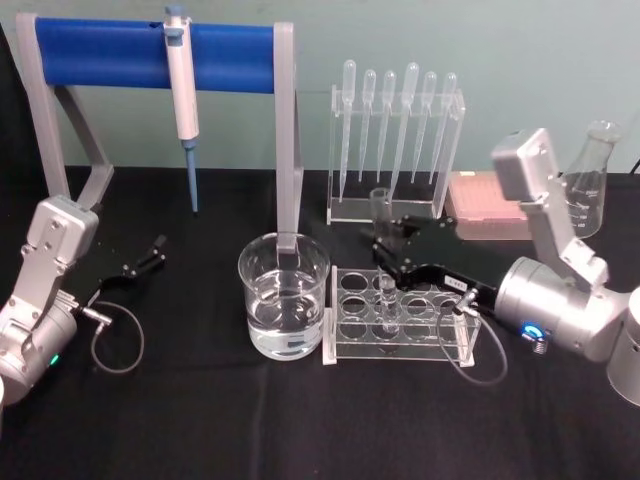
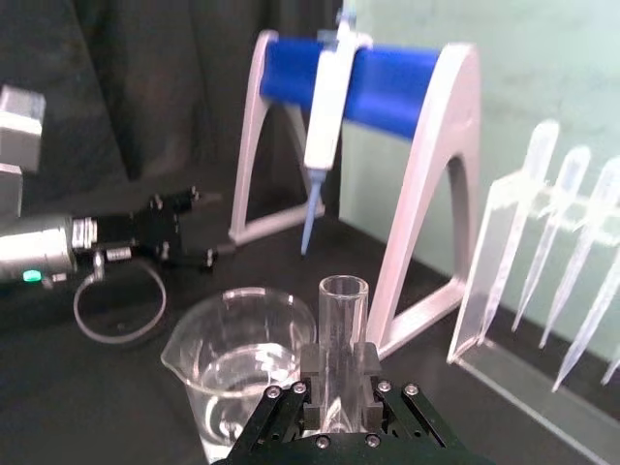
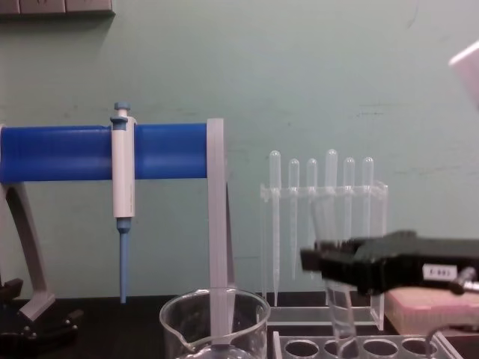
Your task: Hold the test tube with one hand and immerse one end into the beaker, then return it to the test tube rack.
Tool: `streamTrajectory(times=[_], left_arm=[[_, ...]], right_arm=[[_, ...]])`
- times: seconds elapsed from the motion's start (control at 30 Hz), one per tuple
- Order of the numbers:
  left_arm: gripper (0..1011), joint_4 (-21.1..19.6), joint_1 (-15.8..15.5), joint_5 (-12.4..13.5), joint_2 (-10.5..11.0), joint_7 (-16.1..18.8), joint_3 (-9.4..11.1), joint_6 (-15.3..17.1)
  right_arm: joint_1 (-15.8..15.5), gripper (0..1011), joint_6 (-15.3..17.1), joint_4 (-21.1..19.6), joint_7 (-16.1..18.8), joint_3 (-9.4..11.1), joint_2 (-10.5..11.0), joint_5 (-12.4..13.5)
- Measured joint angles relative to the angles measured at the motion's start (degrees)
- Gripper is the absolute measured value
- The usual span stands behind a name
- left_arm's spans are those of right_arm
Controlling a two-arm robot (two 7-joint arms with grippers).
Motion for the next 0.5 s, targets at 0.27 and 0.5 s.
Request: streamTrajectory(times=[0.27,0.5], left_arm=[[1000,0.0,0.0,0.0,0.0,0.0,0.0,0.0],[1000,0.0,0.0,0.0,0.0,0.0,0.0,0.0]], right_arm=[[-5.1,226,-4.6,-7.2,-4.6,3.8,0.4,-0.9],[-9.6,226,-6.0,-13.5,-10.5,5.3,-0.8,-5.7]])
